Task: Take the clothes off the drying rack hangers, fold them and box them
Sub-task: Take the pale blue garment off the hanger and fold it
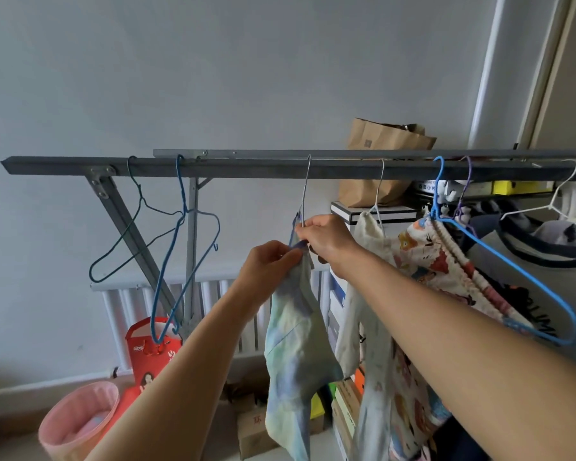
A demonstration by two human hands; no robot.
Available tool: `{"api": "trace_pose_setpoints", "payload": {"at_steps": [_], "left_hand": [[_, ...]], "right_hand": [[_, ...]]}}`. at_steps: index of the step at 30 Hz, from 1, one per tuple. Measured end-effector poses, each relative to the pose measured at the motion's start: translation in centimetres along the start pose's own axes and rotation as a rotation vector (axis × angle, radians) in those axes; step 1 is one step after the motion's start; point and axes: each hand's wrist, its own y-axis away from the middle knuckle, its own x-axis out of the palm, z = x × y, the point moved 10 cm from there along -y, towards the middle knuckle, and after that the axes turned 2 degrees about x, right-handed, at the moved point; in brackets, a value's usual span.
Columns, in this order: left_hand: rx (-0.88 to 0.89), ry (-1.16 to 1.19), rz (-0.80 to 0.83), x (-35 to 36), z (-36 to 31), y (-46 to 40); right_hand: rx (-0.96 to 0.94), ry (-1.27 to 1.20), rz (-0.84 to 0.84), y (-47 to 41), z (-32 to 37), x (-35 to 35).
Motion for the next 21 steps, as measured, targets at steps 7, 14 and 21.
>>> {"api": "trace_pose_setpoints", "payload": {"at_steps": [7, 14, 21], "left_hand": [[0.137, 0.047, -0.089, -0.6, -3.5, 0.9], [0.464, -0.512, -0.095, -0.1, -8.5, 4.0], [0.414, -0.724, -0.113, -0.2, -10.4, 8.4]], "right_hand": [[-0.109, -0.041, -0.007, 0.9, 2.9, -1.2], [-0.117, -0.095, 0.023, 1.2, 4.0, -2.4], [-0.130, 0.005, 0.128, 3.1, 5.0, -1.9]]}}
